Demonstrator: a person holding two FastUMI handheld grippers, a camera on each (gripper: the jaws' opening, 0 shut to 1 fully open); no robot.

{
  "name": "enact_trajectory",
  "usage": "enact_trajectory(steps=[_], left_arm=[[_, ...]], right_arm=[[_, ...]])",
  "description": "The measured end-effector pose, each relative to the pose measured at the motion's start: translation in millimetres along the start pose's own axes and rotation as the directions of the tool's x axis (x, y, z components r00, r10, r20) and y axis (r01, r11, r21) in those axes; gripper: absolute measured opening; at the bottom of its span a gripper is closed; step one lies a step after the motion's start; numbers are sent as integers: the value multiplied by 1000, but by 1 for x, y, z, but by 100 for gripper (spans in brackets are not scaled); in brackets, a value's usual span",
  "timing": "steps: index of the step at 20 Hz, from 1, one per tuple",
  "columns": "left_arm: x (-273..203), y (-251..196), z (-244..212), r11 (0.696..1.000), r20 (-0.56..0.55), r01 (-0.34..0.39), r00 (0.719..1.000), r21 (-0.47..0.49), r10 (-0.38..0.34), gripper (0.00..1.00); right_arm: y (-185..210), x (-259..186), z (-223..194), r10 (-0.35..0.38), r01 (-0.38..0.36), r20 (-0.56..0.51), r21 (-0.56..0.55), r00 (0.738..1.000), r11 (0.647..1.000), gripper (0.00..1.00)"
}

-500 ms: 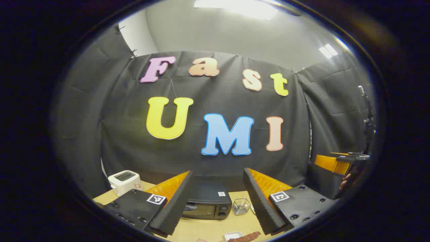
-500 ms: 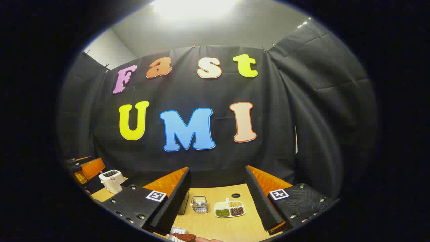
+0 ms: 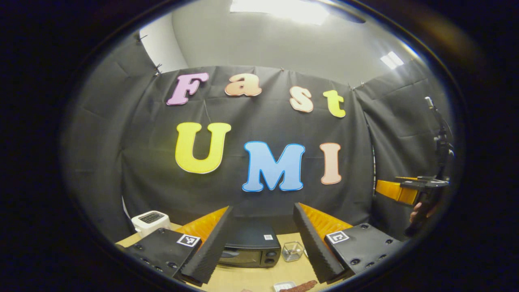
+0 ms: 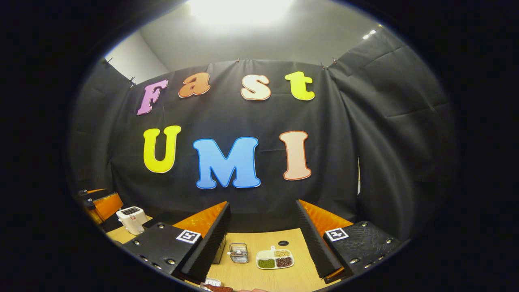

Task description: Open the electric oven with the left hand, put the food in, and close the electric oven.

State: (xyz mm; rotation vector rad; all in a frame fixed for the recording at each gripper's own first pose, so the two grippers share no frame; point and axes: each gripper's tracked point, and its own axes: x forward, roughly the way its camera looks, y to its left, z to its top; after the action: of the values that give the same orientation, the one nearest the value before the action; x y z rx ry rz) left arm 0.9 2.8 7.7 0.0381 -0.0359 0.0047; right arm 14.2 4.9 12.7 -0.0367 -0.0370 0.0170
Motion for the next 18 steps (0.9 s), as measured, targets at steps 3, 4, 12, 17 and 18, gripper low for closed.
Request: enact_trajectory(steps=[3, 4, 12, 17, 18], left_arm=[[-1, 3, -6, 1000, -10, -3, 1000, -2, 3, 100], [0, 4, -6, 1000, -12, -4, 1000, -2, 4, 100], [20, 16, -40, 1000, -108, -22, 994, -5, 21, 100], [44, 43, -102, 999, -232, -48, 972, -12, 44, 100], [50, 47, -116, 999, -257, -46, 966, -21, 39, 100]], right_arm=[[0, -1, -4, 5, -5, -9, -1, 1000, 1000, 96], [-1, 0, -5, 4, -4, -12, 0, 1000, 1000, 96], [-3, -3, -23, 5, -3, -68, 31, 998, 1000, 96], [0, -9, -30, 14, -14, -84, 1, 996, 1000, 96], [2, -10, -33, 17, -17, -92, -4, 996, 1000, 96]])
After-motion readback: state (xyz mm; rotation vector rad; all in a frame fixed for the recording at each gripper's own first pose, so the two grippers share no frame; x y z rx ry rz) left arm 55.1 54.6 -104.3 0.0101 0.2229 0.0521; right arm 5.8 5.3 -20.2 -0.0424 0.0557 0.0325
